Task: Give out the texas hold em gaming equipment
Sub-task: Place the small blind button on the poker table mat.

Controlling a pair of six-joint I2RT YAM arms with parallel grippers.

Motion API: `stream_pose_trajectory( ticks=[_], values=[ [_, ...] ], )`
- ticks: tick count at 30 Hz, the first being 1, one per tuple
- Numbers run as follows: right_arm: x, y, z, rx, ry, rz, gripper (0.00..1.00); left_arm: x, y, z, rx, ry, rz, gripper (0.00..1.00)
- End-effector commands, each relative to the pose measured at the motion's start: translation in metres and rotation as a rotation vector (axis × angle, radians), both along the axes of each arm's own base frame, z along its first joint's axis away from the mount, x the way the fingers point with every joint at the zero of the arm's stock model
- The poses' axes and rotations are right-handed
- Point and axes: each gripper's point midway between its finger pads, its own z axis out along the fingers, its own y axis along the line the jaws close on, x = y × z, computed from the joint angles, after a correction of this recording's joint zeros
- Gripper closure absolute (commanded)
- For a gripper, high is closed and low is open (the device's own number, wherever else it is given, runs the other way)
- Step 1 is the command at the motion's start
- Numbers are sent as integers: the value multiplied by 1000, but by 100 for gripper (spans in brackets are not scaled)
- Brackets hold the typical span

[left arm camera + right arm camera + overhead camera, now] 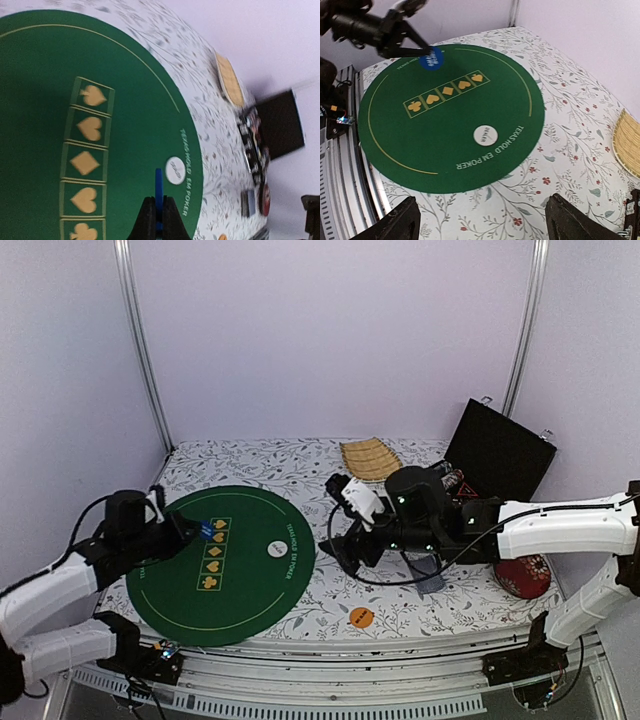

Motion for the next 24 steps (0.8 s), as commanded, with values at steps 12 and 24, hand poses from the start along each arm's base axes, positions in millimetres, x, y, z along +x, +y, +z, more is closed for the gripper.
stream_pose_trajectory(
  ticks=[12,24],
  values=[
    [60,-32,3,45,89,19,10,-62,187,-111,-239,360,871,100],
    [86,-43,-23,4,162,-21,9,-74,207,-121,-206,441,936,100]
  ],
)
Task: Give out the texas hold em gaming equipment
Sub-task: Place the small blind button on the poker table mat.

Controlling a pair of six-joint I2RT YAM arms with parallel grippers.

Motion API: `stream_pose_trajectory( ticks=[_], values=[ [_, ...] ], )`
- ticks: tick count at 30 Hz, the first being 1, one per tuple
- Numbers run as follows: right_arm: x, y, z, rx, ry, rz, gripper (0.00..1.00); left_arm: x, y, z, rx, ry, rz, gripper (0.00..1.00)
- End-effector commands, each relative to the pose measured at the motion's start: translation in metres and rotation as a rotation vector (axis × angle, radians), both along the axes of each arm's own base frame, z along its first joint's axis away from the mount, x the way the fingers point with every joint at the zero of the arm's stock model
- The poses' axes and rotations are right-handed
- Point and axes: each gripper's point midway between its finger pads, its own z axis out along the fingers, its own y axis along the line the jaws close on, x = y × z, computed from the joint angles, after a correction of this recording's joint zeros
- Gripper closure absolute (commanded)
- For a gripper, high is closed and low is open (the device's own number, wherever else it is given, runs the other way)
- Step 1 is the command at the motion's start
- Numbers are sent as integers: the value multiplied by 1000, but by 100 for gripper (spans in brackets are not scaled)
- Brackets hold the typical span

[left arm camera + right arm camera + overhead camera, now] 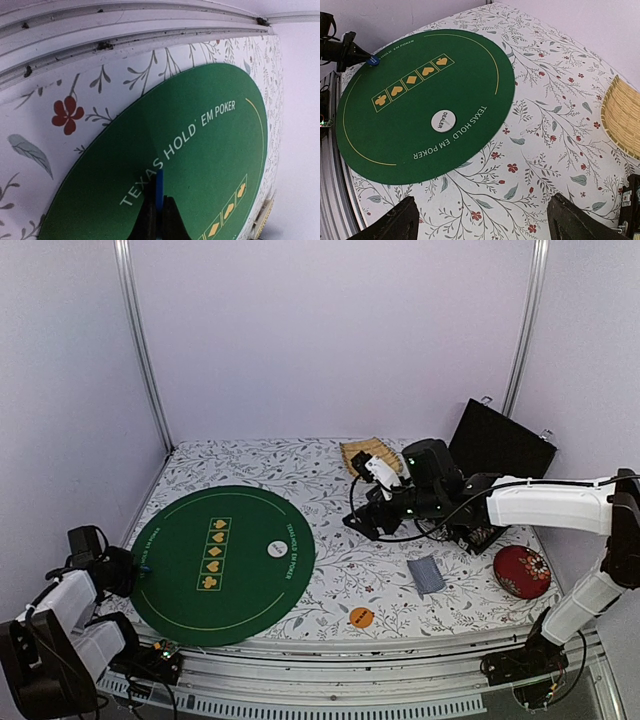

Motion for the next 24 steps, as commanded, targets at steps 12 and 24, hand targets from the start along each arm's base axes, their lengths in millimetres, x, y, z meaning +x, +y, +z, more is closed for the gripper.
stream_pose_trajectory(
  ticks=[12,24],
  values=[
    [-10,2,-2,-72,82,51,5,-24,38,44,232,62,127,6],
    [-106,11,-109,-468,432,70,1,105,-69,162,541,-239,-482,2]
  ],
)
